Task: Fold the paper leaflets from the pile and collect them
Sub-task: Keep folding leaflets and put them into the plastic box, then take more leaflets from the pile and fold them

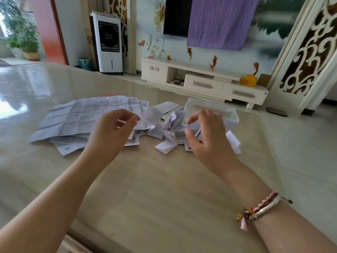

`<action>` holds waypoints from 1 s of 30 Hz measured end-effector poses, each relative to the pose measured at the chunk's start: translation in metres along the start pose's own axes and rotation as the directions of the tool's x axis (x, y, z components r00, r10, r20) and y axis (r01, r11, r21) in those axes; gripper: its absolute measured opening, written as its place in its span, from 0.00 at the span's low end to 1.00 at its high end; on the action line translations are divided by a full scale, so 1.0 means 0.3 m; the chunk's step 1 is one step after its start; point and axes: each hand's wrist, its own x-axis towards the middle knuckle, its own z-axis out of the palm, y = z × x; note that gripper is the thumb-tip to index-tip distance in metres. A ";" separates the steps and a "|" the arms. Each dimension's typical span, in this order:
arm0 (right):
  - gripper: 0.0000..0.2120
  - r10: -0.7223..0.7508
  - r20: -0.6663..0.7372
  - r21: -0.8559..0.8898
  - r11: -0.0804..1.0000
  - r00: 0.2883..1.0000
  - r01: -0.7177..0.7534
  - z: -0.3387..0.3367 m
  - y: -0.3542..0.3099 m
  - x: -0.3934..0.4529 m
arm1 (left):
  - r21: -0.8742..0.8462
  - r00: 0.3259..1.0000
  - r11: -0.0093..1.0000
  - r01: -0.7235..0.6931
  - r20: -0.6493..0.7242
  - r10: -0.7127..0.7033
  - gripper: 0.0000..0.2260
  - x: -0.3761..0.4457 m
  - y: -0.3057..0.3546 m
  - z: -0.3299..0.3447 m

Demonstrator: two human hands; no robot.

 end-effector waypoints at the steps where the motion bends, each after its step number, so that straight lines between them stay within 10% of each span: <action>1: 0.07 -0.034 0.060 0.010 0.999 0.998 0.034 0.011 -0.023 -0.010 | 0.196 0.999 0.980 -0.042 -0.019 0.047 0.06 0.012 -0.031 -0.014; 4: 0.10 -0.133 0.206 0.070 0.990 0.970 0.121 0.046 -0.077 -0.035 | 0.530 0.995 0.842 -0.097 0.042 0.088 0.17 0.047 -0.127 -0.054; 12: 0.14 -0.256 0.314 0.102 0.966 0.914 0.236 0.095 -0.090 -0.049 | 0.630 0.980 0.770 -0.101 0.198 -0.033 0.35 0.086 -0.190 -0.076; 18: 0.13 -0.246 0.316 0.127 0.968 0.916 0.216 0.094 -0.077 -0.045 | 0.650 0.987 0.743 -0.158 0.085 0.135 0.18 0.060 -0.145 -0.068; 24: 0.14 -0.251 0.330 0.159 0.965 0.910 0.208 0.092 -0.079 -0.046 | 0.478 0.996 0.877 -0.053 -0.032 0.077 0.11 0.026 -0.145 -0.113; 30: 0.11 -0.157 0.337 0.323 0.945 0.928 0.042 0.084 -0.078 -0.044 | -0.354 0.978 0.921 0.163 -0.064 -0.198 0.11 0.005 -0.124 -0.168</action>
